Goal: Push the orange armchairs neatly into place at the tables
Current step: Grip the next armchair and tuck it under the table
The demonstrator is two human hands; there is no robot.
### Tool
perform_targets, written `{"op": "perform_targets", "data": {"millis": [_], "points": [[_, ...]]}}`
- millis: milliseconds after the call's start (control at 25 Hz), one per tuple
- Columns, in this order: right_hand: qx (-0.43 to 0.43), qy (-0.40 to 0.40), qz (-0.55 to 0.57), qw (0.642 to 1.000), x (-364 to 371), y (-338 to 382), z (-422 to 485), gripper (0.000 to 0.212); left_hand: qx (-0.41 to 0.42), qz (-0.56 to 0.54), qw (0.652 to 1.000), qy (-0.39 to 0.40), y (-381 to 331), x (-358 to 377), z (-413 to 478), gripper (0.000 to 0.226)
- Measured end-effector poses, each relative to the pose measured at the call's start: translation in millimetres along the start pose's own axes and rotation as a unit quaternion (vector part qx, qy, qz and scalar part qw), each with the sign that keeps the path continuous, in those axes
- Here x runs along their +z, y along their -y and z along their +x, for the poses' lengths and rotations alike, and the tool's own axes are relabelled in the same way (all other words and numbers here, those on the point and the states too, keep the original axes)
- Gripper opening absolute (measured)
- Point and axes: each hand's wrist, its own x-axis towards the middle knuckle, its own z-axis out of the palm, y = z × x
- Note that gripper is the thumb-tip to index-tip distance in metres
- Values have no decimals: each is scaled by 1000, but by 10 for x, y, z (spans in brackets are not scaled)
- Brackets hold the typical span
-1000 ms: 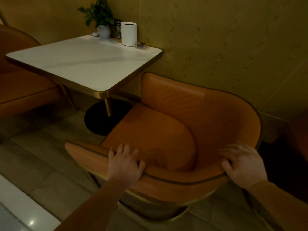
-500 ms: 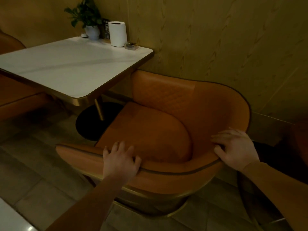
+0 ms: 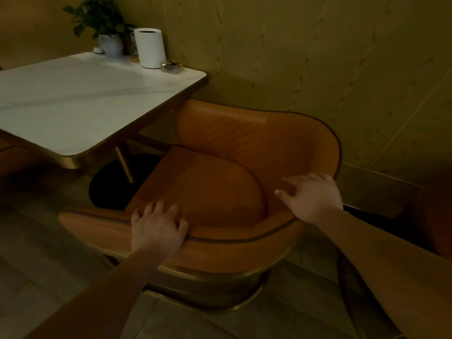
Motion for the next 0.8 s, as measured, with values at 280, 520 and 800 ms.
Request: {"op": "perform_targets", "data": {"millis": [280,520,800], "points": [[-1,-55,7,998,150,-108,515,56,10,5,1000,-11,-54,62,565,51],[-12,-94,12,995,235,-288,796,56,17,2,1000,14,-193,94,859,53],[-10,-116,32,993,304,-399,1069,57,8,0,1000,1,-283,114,1093,49]]}}
